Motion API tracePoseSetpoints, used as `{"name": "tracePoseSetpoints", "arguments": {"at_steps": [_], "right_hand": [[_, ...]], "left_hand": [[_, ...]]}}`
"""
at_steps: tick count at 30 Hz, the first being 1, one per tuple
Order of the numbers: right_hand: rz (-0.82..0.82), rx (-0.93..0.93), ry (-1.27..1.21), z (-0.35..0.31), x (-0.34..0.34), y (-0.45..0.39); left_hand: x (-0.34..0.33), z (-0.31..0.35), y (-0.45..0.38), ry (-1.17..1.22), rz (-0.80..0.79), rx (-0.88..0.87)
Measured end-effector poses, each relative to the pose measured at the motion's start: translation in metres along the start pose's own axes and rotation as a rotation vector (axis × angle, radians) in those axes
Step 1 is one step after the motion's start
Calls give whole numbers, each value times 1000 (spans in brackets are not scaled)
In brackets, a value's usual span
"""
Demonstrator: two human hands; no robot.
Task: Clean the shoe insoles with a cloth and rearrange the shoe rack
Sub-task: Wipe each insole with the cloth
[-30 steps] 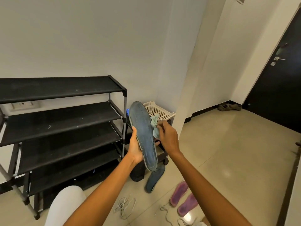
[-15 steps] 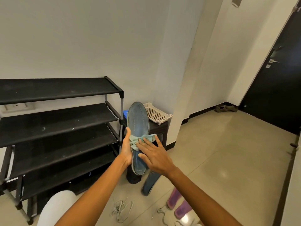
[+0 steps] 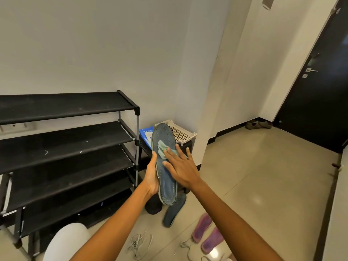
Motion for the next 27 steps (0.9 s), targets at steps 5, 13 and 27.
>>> {"name": "tracePoseSetpoints", "arguments": {"at_steps": [5,13,27], "right_hand": [[24,95,-67,-19,10,0],[19,7,102,0,23,-14],[144,402,-66,-25,-2,35]], "left_hand": [[2,11,0,28,0,-34],[-6,8,5,21,-49,2],[7,23,-6,107,-20,134]]}}
Point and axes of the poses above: each hand's wrist, its own y-axis away from the middle knuckle, its own x-axis out of the back of the hand, z = x × y, the point moved 5 cm from there along -y, towards the middle knuckle, and after that the axes turned 1 degree about y, right-handed, at the moved point
